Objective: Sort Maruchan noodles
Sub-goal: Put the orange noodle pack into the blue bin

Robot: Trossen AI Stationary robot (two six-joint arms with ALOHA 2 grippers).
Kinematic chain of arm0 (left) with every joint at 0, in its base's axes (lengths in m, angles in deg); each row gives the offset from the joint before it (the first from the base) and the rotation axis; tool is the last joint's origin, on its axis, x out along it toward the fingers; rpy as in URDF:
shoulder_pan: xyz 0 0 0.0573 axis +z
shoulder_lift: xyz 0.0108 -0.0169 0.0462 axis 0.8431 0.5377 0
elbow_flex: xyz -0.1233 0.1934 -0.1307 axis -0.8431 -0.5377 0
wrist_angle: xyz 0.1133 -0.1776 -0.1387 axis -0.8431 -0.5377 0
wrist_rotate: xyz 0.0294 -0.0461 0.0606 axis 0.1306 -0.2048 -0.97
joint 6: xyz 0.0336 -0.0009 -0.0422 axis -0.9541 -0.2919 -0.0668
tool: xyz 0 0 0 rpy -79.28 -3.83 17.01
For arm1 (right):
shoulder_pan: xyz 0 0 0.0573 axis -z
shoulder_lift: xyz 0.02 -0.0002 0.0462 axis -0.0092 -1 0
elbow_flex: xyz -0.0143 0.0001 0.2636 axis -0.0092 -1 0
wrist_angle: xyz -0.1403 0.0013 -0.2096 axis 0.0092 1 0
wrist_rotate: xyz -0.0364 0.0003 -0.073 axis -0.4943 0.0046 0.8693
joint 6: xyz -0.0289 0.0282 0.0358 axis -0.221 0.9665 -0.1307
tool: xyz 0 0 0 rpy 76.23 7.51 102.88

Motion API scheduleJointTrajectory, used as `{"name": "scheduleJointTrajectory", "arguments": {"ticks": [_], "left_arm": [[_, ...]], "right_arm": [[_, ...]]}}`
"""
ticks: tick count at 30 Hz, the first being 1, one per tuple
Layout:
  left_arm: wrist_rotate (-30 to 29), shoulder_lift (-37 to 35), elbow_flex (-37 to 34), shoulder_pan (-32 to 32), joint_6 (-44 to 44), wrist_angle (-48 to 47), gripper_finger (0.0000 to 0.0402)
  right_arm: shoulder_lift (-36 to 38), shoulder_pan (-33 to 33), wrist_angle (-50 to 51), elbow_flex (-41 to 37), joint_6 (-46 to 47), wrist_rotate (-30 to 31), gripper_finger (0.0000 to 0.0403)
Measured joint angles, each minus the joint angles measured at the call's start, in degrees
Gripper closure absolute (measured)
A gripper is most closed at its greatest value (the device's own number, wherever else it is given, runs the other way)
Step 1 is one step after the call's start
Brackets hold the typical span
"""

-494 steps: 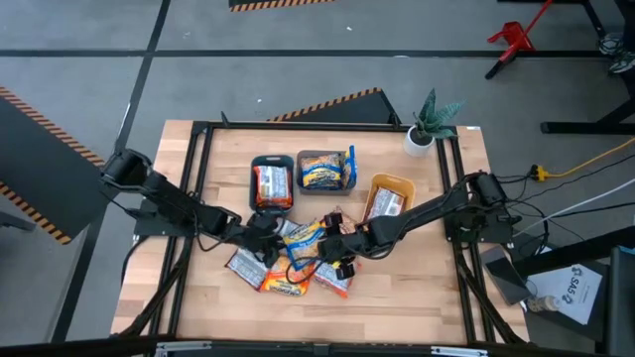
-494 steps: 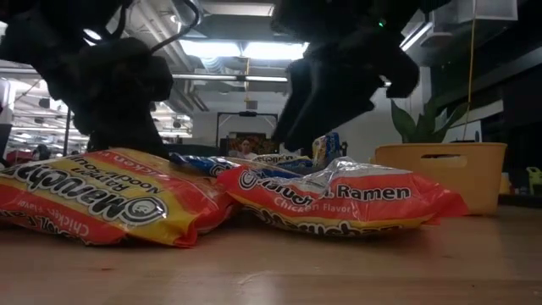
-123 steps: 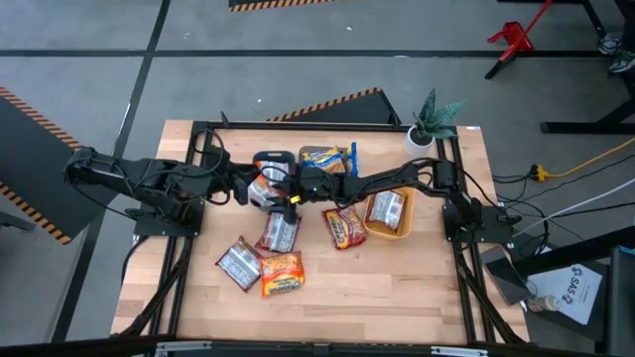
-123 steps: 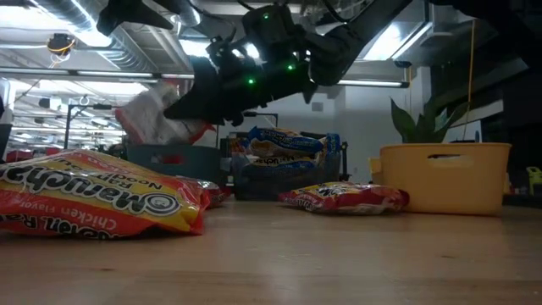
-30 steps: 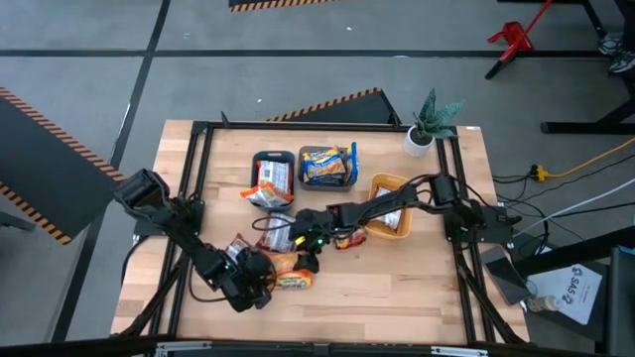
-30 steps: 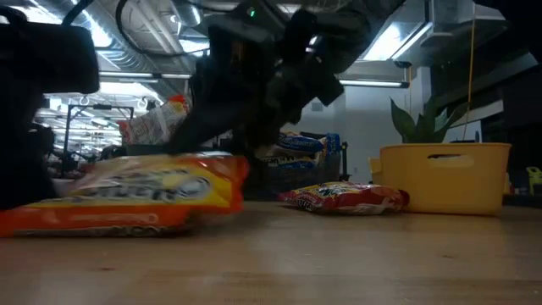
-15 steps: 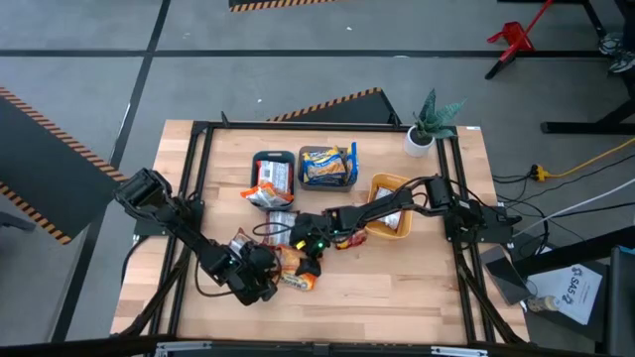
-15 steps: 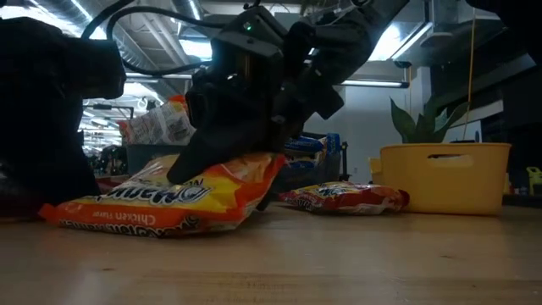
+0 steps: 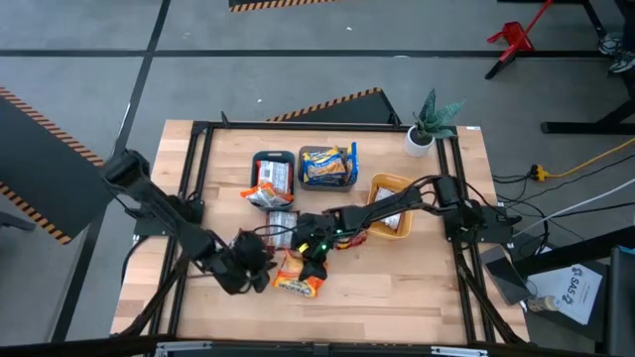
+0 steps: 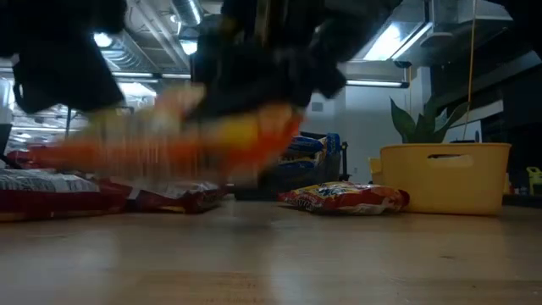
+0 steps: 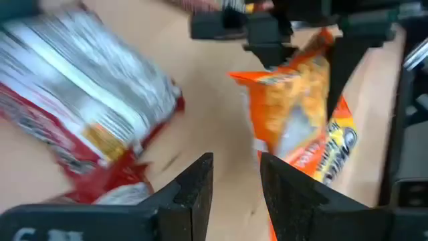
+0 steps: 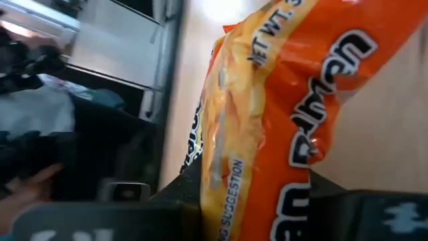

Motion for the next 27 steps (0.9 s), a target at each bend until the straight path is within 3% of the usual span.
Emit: {"name": "scheduleJointTrajectory", "arguments": {"ticks": [4,7,12,19,27], "left_arm": [[-4.43,-9.67,0.0,0.11,-1.45,-4.92,0.0282],[-9.08,-16.65,0.04,0.02,-2.91,-6.95,0.0282],[-19.6,-26.5,0.07,0.1,-8.52,-7.64,0.0282],[-27.87,-34.19,0.15,0.01,-15.86,-8.07,0.0282],[-30.83,-36.32,0.15,1.2,-18.04,-8.65,0.0282]], "right_arm": [[4.82,0.97,-0.23,0.02,1.16,0.84,0.0318],[9.23,2.77,-0.42,0.04,1.41,4.81,0.0318],[15.41,8.23,-3.04,0.15,1.17,20.08,0.0318],[13.37,16.09,-10.57,4.75,2.91,38.21,0.0318],[5.36,19.8,-8.53,14.88,5.82,38.08,0.0318]]}}
